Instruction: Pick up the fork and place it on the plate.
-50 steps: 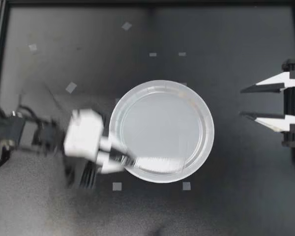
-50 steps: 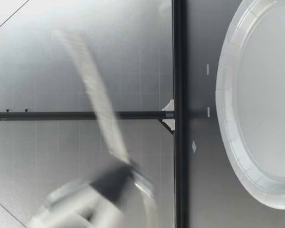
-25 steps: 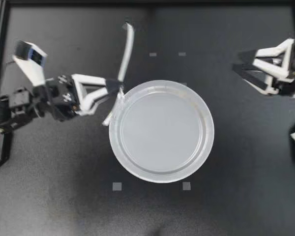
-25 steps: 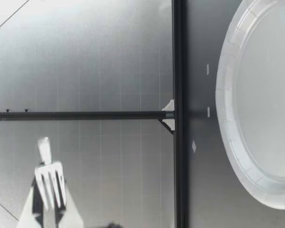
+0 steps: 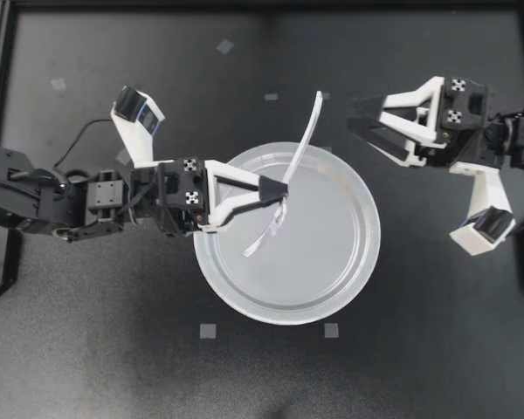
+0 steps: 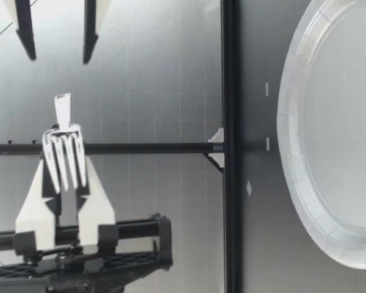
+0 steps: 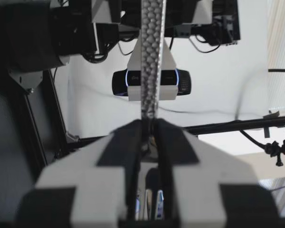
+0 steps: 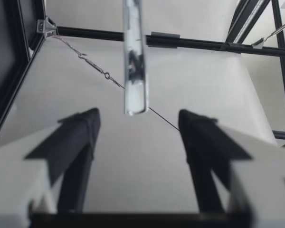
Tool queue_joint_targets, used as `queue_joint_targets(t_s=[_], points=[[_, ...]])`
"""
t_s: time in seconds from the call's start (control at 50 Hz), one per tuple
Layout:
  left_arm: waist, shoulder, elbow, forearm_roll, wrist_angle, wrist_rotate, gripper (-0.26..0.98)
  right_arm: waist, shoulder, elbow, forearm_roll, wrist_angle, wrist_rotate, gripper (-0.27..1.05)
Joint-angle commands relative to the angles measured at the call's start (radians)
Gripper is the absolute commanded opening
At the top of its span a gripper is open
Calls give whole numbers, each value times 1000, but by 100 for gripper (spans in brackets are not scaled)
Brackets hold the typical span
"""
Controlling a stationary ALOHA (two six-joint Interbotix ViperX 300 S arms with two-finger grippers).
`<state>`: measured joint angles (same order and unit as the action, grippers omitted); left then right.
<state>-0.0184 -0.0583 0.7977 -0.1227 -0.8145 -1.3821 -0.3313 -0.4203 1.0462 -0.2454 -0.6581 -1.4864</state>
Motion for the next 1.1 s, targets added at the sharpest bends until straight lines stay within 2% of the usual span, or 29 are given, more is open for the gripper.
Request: queue_joint_targets(t_s=[0.0,0.26,0.74,0.9,1.08], points=[[-2,-2,-29,15,-9,-2,9,-5,18,-32,5,-17,3,65],[-2,5,-37,18,-2,-3,9,0,94,-40,5,-63,14,65],[-2,32,-41,20,-2,-18,9,11,115,-58,5,-74,14,62],[-2,34,-41,26,-2,-18,9,11,120,-55,3,-74,12,45],[0,38,-41,32,-2,-18,9,11,137,-58,3,-74,11,17]])
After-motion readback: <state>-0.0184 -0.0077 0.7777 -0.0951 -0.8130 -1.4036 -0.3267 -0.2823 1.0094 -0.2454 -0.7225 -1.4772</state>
